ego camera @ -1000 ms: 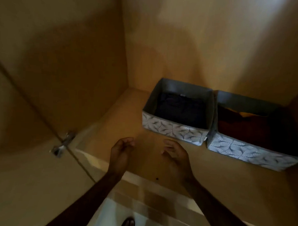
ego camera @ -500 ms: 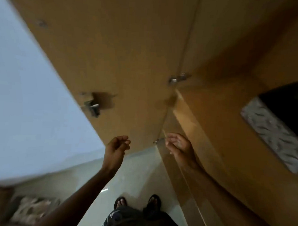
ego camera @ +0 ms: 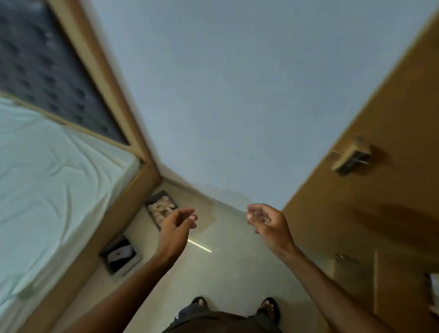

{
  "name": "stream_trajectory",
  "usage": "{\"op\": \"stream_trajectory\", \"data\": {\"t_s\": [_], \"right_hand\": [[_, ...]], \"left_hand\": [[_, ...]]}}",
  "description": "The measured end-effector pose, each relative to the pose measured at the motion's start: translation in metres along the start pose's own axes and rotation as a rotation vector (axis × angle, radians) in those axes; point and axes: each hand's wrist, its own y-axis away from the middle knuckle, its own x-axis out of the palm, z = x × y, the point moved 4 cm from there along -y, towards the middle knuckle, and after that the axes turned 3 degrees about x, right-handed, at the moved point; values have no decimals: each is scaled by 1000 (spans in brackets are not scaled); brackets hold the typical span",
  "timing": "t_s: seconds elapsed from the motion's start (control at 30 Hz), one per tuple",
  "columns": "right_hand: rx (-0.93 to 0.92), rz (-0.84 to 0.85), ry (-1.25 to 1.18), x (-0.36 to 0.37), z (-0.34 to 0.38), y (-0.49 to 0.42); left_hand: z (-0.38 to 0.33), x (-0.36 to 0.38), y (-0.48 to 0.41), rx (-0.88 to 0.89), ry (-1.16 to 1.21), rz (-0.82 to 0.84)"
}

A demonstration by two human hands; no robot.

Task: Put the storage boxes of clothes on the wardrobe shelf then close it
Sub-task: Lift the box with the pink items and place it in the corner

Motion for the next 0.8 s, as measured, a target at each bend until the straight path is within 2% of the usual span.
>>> {"op": "stream_trajectory", "data": {"t_s": [0.13,0.3,0.53,0.8], "right_hand": [[-37,217,85,103,27,-23],[-54,424,162,203,51,-52],[-3,505,247,295,45,-138],[153,493,362,387,-43,-288]], "left_hand": [[12,-89,-1,-22,55,-230],[46,-162,-15,-130,113,-434],[80,-201,-98,-276,135,-495],[174,-209,-248,-460,130,-473]]}}
